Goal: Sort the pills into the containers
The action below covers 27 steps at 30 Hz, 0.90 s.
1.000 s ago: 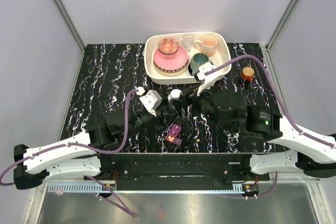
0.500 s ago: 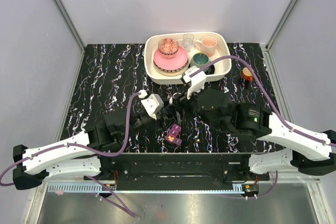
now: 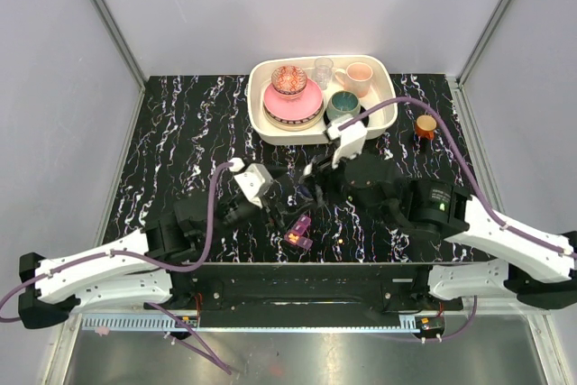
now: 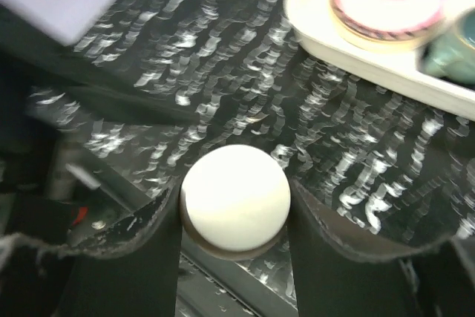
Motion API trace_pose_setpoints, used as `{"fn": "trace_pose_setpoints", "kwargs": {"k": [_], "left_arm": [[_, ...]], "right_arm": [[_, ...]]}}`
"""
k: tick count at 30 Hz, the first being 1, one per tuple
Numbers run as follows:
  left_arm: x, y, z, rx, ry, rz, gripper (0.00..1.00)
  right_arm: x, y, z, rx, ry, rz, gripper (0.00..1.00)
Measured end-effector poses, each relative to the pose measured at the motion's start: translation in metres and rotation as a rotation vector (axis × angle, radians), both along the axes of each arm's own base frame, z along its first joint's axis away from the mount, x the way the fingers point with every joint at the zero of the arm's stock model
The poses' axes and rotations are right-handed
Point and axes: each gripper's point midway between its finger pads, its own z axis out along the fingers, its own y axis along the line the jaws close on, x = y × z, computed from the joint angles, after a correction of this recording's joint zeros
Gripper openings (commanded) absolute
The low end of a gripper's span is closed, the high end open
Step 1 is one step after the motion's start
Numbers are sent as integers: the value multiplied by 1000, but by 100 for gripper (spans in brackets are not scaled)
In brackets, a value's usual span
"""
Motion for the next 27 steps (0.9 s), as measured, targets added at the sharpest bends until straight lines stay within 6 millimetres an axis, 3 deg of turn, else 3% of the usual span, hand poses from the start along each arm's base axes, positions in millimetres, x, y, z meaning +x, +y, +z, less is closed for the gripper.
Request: {"fn": "trace_pose_setpoints", "kwargs": {"k": [5, 9, 13, 17, 27], "left_arm": [[1, 25, -19, -54, 72, 72, 99], [0, 42, -56, -67, 173, 130, 99], [-1, 53, -90, -66, 267, 175, 99], [-2, 57, -105, -79, 326, 195, 99], [-3, 58, -107, -106, 367, 207, 99]], "right_arm": [[46, -57, -40, -43, 36, -223, 0], [74, -87, -90, -121, 76, -364, 0], [101, -90, -148, -219, 121, -441, 0], [121, -101, -198, -304, 117, -522, 0], [162, -122, -248, -282, -12, -696, 0]]}}
